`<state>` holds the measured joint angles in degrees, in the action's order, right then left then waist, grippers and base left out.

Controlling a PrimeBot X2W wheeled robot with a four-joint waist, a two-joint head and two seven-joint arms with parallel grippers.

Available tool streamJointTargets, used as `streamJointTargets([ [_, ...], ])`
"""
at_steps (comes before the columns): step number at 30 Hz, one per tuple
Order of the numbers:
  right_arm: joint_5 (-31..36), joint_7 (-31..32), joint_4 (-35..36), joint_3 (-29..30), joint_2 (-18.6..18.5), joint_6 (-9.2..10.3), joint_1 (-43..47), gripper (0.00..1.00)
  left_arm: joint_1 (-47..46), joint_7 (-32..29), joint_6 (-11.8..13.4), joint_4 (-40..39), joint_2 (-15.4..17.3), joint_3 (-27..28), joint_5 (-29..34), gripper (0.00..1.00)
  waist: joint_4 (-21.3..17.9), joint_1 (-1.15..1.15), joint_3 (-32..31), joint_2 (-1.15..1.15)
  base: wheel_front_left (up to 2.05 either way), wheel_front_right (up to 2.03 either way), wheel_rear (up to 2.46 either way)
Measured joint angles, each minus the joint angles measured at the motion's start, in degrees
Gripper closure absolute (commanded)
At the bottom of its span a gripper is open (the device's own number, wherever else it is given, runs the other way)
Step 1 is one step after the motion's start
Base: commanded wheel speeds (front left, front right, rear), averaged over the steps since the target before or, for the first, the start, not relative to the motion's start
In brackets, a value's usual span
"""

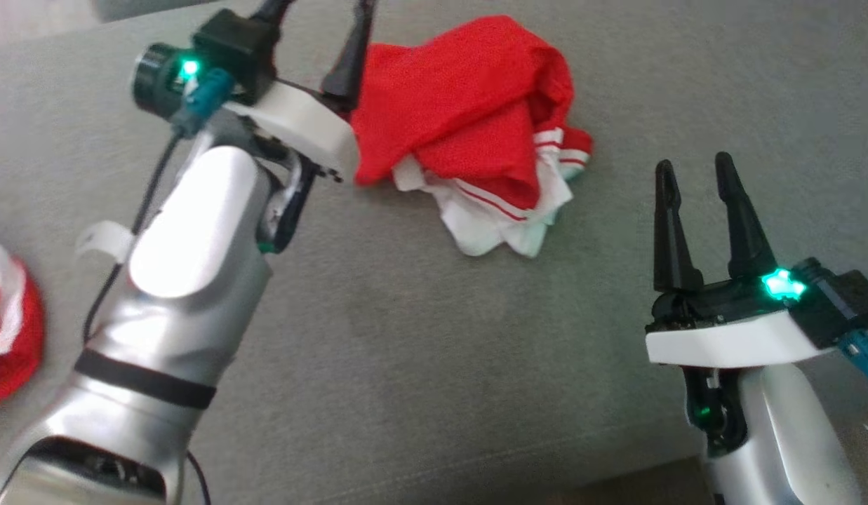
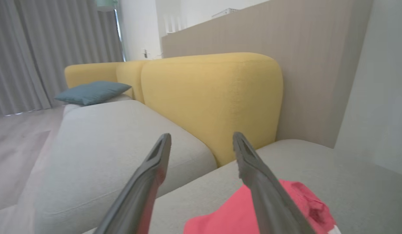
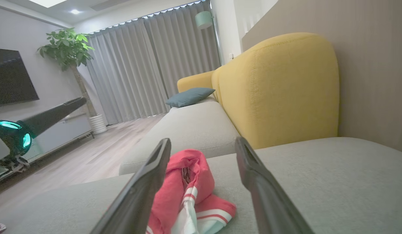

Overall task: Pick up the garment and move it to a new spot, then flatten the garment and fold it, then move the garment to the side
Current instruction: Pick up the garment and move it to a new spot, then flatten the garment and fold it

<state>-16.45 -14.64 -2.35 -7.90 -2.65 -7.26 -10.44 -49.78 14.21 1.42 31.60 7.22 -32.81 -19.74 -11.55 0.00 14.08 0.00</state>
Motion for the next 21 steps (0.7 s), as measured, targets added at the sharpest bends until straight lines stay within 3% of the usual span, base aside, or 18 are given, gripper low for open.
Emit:
streamJointTargets([
  [5,1.14,0.0,-1.24,1.51,0.01,0.0,0.48,0.0,3.72,0.47,1.2,-4.59,2.38,4.2,-0.09,0.0,4.44,0.0,-1.87,0.0,0.0,0.0,0.0],
  [12,3.42,0.0,-3.63,4.42,0.03,0.0,2.93,0.0,23.54,0.48,4.87,-13.38,4.85,8.33,-0.08,0.0,11.17,0.0,-5.24,0.0,0.0,0.0,0.0],
  [17,4.24,0.0,-6.41,5.43,0.04,0.0,6.0,0.0,34.4,0.48,6.84,-18.04,4.64,9.94,1.52,0.0,14.83,0.0,-8.35,0.0,0.0,0.0,0.0],
  [21,4.82,0.0,-7.62,5.38,0.05,0.0,7.7,0.0,40.86,0.48,7.23,-20.23,2.2,12.35,1.16,0.0,16.63,0.0,-10.59,0.0,0.0,0.0,0.0],
])
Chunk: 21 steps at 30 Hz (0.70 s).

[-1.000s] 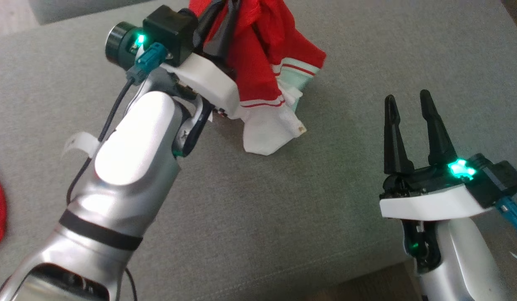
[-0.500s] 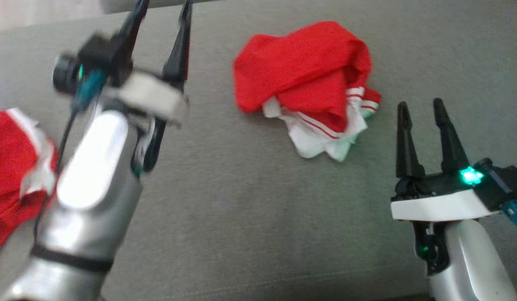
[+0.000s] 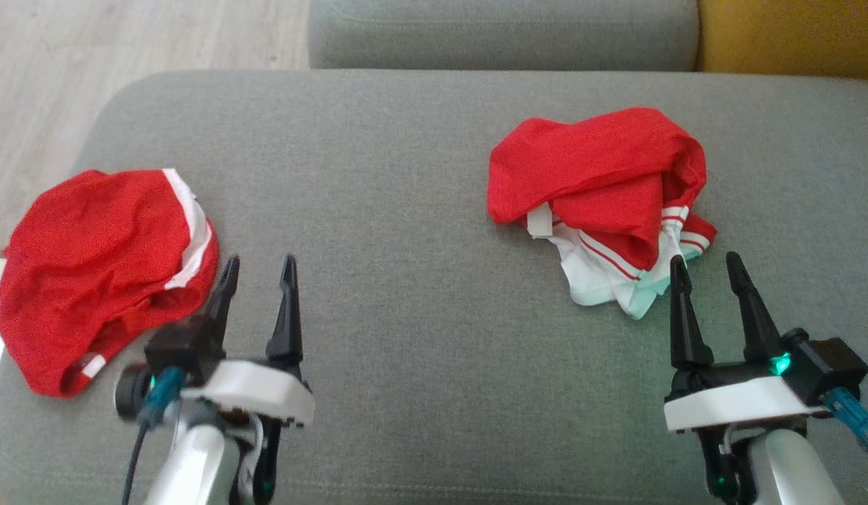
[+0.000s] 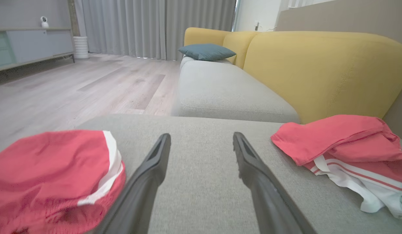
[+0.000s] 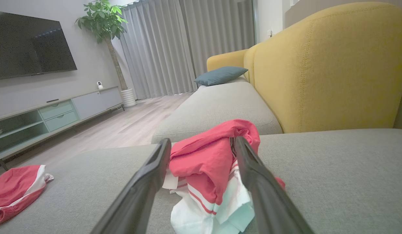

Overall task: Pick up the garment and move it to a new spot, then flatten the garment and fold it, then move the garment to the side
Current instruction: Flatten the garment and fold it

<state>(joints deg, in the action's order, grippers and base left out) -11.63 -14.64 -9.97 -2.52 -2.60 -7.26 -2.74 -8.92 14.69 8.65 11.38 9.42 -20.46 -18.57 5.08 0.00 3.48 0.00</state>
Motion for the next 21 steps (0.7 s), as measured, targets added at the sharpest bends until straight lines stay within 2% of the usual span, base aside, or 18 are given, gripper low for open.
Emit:
streamJointTargets([
  [6,0.12,0.0,-0.82,0.7,0.01,0.0,0.21,0.0,4.27,0.0,0.3,-2.57,-2.94,3.78,0.4,0.0,0.78,0.0,-1.17,0.0,0.0,0.0,0.0],
  [15,-1.59,0.0,-6.32,0.88,0.01,0.0,-1.26,0.0,3.91,0.0,-3.12,-2.91,-4.44,4.71,3.08,0.0,2.11,0.0,0.86,0.0,0.0,0.0,0.0],
  [21,-2.13,0.0,-12.0,1.66,0.0,0.0,-7.23,0.0,3.32,0.0,-4.2,-2.11,-5.19,4.75,3.88,0.0,3.93,0.0,3.5,0.0,0.0,0.0,0.0],
])
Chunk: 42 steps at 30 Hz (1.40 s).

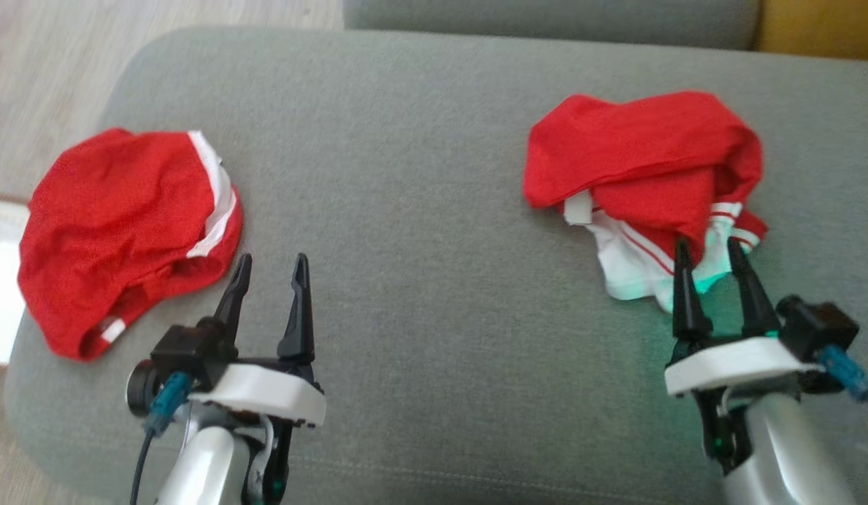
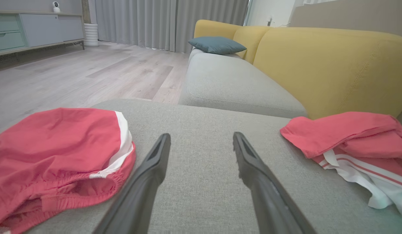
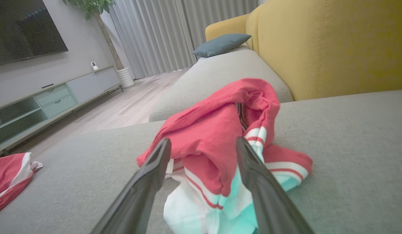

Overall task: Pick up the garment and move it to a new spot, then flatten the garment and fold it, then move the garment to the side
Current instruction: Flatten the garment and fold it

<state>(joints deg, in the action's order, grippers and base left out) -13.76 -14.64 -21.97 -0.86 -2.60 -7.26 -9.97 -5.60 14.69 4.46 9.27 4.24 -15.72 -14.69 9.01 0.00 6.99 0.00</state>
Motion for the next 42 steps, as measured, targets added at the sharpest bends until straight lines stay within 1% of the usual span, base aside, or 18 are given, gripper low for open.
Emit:
streamJointTargets([
  [10,2.86,0.0,-6.95,3.04,-0.08,0.0,-5.31,0.0,-2.68,0.0,-0.93,0.58,-1.01,0.37,0.01,0.0,2.83,0.0,4.36,0.0,0.0,0.0,0.0],
  [11,2.85,0.01,-7.67,2.74,-0.08,0.0,-5.76,0.26,-2.88,0.0,-0.94,0.69,-1.05,0.41,0.01,0.0,2.93,0.0,4.56,0.0,0.0,0.0,0.0],
  [12,2.76,0.0,-8.05,2.02,-0.09,0.0,-6.18,1.0,-3.0,0.0,-0.94,0.69,-1.12,0.48,0.01,0.0,2.96,0.0,4.7,0.0,0.0,0.0,0.0],
  [15,1.85,0.01,-7.8,-0.51,-0.07,0.0,-7.25,1.0,-2.99,0.0,-0.94,1.23,-1.31,0.96,0.01,0.0,2.62,0.0,4.48,0.0,0.0,0.0,0.0],
  [16,1.21,0.01,-6.6,-0.98,-0.07,0.0,-7.4,1.0,-2.99,0.0,-0.94,1.56,-1.36,1.41,0.01,0.0,2.29,0.0,3.95,0.0,0.0,0.0,0.0],
  [23,0.29,0.01,-2.64,-0.68,-0.08,0.0,-7.46,1.0,-2.82,0.0,-0.94,1.66,-1.44,2.04,0.0,0.0,0.92,0.0,1.22,0.0,0.0,0.0,0.0],
  [26,0.02,0.01,-0.89,0.31,-0.08,0.0,-8.51,1.0,-2.32,0.0,-0.93,1.65,-1.44,2.29,-0.01,0.0,0.26,0.0,-0.49,0.0,0.0,0.0,0.0],
  [29,-0.01,0.75,0.8,3.04,-0.04,0.0,-10.53,1.0,-0.72,0.0,-0.91,1.59,-1.45,2.49,-0.03,0.0,-0.34,0.0,-2.25,0.0,0.0,0.0,0.0],
  [31,2.04,2.19,2.98,6.04,-0.05,0.0,-11.95,1.0,0.43,0.0,-0.68,1.52,-1.45,2.47,-0.46,0.0,-0.71,0.0,-3.33,0.0,0.0,0.0,0.0],
  [35,7.54,5.66,7.45,14.73,-0.01,0.0,-14.8,1.0,1.37,0.0,-0.09,1.18,-1.44,2.33,-0.78,0.0,-1.19,0.0,-4.92,0.0,0.0,0.0,0.0],
  [38,9.65,9.34,9.77,20.43,-0.08,0.0,-16.98,1.0,1.87,0.0,0.18,0.47,-1.44,2.16,-1.09,0.0,-1.44,0.0,-5.26,0.0,0.0,0.0,0.0],
  [40,9.72,12.0,10.24,21.16,-0.11,0.0,-18.03,1.0,1.86,0.0,0.53,0.22,-1.45,2.08,-1.19,0.0,-1.55,0.0,-5.28,0.0,0.0,0.0,0.0],
  [42,8.6,14.27,10.33,19.46,-0.1,0.0,-18.35,1.0,1.87,0.0,0.56,0.22,-1.44,1.85,-1.19,0.0,-1.46,0.0,-5.3,0.0,0.0,0.0,0.0],
])
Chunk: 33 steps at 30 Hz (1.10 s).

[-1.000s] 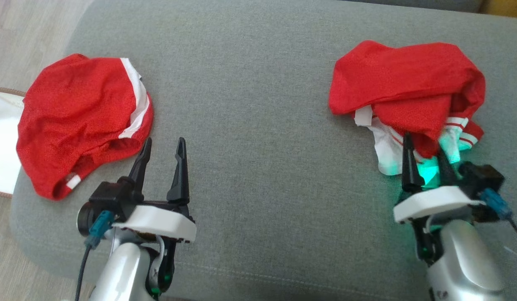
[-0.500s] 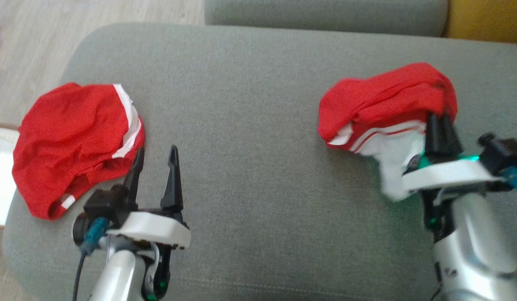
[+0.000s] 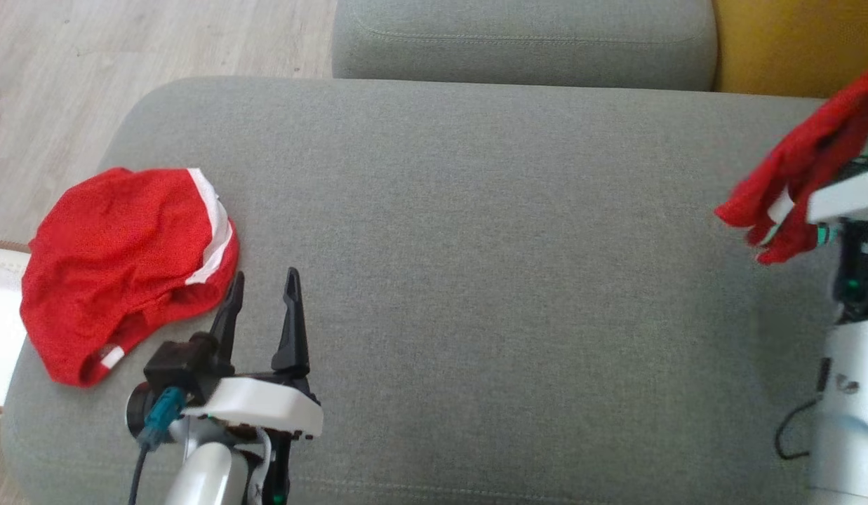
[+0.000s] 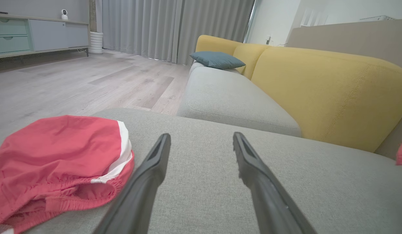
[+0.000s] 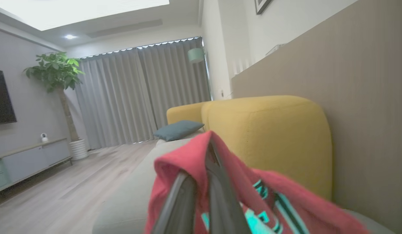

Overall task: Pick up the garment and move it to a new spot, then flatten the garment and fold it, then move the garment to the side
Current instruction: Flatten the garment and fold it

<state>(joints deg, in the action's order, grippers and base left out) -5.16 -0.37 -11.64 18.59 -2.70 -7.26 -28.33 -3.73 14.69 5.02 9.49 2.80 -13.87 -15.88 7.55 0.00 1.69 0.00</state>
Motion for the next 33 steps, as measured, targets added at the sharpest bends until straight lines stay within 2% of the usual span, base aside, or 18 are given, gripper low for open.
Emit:
streamJointTargets([
  [5,-5.33,3.42,-0.69,-9.31,-0.01,0.0,0.17,1.0,-0.01,0.0,-0.01,0.02,-0.01,-0.75,-0.67,0.0,1.21,0.0,0.11,0.0,0.0,0.0,0.0],
  [9,-9.0,3.26,-5.28,-17.36,-0.02,0.0,1.91,1.0,-0.03,0.0,-0.05,0.1,0.0,-1.31,-0.91,0.0,3.04,0.0,0.31,0.0,0.0,0.0,0.0],
  [14,-14.7,0.27,-15.08,-27.35,-0.09,0.0,3.53,1.0,-0.12,0.0,-0.07,0.31,-0.01,-2.13,-0.92,0.0,6.12,0.0,0.68,0.0,0.0,0.0,0.0],
  [19,-25.92,-4.35,-22.48,-38.9,-0.31,0.0,1.49,0.98,-0.14,0.0,-0.05,1.2,0.0,-3.16,-0.94,0.0,9.69,0.0,1.03,0.0,0.0,0.0,0.0],
  [20,-26.76,-5.34,-23.74,-41.01,-0.3,0.0,0.47,0.05,-0.13,0.0,0.01,1.24,0.0,-3.44,-0.96,0.0,10.31,0.0,1.06,0.0,0.0,0.0,0.0],
  [21,-27.65,-6.22,-24.85,-42.65,-0.29,0.0,-0.75,0.0,-0.13,0.0,0.03,1.24,0.0,-3.55,-1.01,0.0,10.82,0.0,1.07,0.0,0.0,0.0,0.0],
  [25,-29.42,-8.33,-29.07,-45.91,-0.2,0.0,-6.1,0.0,-0.05,0.0,0.13,1.24,0.0,-2.92,-1.48,0.0,11.1,0.0,0.85,0.0,0.0,0.0,0.0],
  [33,-23.01,-10.51,-37.66,-41.62,-0.56,0.0,-8.9,0.0,0.03,0.0,0.54,0.34,0.01,-1.88,-1.51,0.0,7.6,0.0,-0.01,0.0,0.0,0.0,0.0],
])
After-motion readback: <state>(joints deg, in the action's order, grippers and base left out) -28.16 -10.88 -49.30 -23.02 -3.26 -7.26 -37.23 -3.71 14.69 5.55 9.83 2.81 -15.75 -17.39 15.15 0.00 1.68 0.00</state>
